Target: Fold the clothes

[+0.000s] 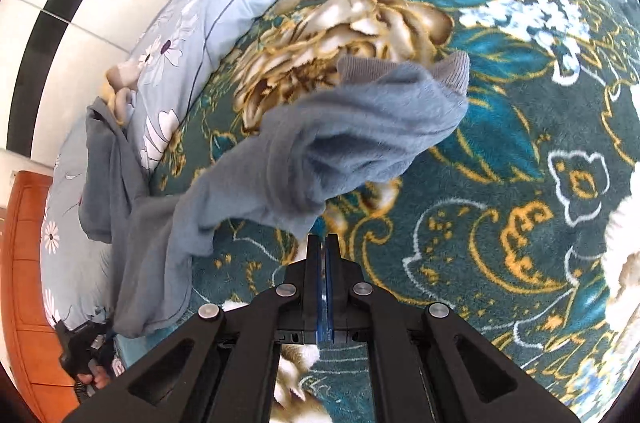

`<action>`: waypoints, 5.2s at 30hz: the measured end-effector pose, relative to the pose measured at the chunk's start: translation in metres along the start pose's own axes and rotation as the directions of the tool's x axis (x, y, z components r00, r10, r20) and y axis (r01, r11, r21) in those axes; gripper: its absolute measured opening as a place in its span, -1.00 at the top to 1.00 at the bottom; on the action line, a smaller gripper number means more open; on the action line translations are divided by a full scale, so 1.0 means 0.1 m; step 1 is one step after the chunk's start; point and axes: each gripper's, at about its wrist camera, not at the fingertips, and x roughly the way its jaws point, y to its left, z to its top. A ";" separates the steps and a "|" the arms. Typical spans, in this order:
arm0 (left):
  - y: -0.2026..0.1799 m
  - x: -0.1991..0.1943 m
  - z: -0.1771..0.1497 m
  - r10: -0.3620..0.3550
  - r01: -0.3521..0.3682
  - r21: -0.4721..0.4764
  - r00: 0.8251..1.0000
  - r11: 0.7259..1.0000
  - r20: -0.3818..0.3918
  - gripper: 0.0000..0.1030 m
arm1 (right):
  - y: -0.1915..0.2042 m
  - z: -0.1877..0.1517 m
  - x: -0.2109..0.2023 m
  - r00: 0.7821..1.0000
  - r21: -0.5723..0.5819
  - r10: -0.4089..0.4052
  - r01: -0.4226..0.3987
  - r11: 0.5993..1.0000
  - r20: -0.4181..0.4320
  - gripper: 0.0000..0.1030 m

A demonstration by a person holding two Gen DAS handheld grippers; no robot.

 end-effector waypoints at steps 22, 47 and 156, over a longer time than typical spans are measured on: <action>2.02 -1.33 0.04 0.122 -0.110 -0.207 0.991 0.972 0.048 0.72 | 0.68 -0.13 0.34 0.986 -0.124 0.146 -0.155 0.980 -0.075 0.08; 2.08 -1.67 -0.32 0.095 -0.079 -0.194 0.993 0.978 0.073 -0.17 | 1.54 -0.13 1.08 0.940 -0.227 -0.304 0.265 0.937 -0.157 0.59; 0.84 -1.81 -0.08 -0.192 0.199 -0.021 0.963 0.980 0.190 -0.49 | -1.04 -0.21 -0.32 0.995 0.098 0.086 -0.080 0.992 -0.059 0.24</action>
